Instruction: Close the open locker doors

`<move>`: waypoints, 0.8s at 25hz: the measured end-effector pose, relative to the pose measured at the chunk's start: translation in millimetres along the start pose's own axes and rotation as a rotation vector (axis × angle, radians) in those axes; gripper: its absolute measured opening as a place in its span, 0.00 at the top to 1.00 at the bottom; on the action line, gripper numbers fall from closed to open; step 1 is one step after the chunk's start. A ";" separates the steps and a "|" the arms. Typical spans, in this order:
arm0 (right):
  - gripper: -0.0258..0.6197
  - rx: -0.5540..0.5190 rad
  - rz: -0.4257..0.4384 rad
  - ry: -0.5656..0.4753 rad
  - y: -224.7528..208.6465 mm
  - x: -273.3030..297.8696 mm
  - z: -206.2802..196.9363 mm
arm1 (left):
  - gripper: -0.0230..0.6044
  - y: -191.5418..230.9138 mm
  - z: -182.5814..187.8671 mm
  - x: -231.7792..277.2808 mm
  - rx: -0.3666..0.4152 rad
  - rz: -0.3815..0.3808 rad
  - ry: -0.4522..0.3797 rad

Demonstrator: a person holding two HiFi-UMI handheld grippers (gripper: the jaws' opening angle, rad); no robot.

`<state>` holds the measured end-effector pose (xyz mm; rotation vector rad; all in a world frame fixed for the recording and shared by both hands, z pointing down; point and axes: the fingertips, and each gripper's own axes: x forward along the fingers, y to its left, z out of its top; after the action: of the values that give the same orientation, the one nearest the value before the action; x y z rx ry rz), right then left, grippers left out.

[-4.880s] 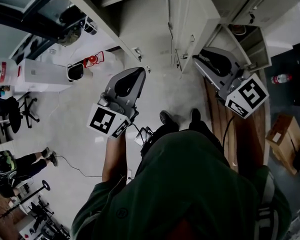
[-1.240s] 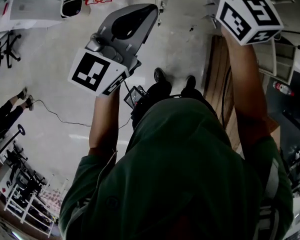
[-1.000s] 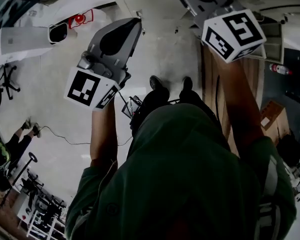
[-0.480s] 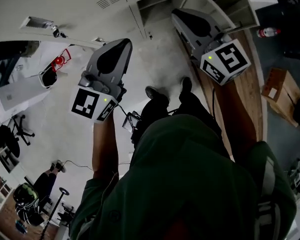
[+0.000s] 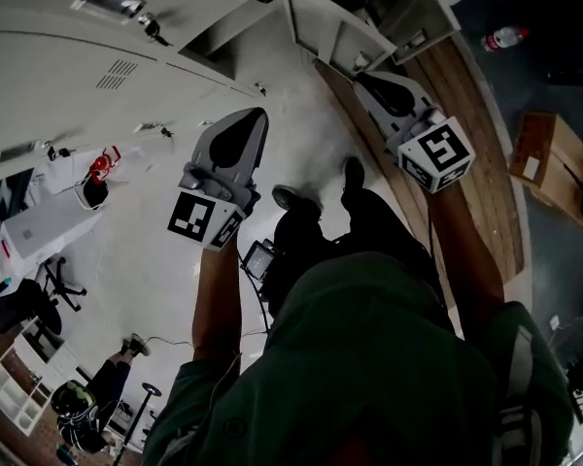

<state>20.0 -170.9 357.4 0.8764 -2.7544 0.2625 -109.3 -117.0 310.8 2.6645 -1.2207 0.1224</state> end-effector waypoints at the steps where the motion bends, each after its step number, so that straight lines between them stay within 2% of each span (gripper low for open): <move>1: 0.94 0.001 0.001 0.013 -10.7 -6.2 -12.1 | 0.96 -6.8 -7.2 14.4 -0.006 -0.009 0.005; 10: 0.94 -0.018 0.043 0.115 -94.8 -19.8 -111.6 | 0.96 -39.5 -75.1 121.0 -0.038 -0.065 0.056; 15: 0.86 -0.021 0.096 0.140 -117.9 -8.8 -153.7 | 0.96 -38.3 -116.8 152.3 -0.060 -0.064 0.094; 20: 0.83 -0.063 0.178 0.162 -130.7 9.4 -190.7 | 0.96 -33.5 -149.8 173.4 -0.065 -0.057 0.112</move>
<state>121.9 -235.2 555.0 0.5681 -2.6746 0.2645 31.1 -190.5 479.6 2.5959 -1.0957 0.2162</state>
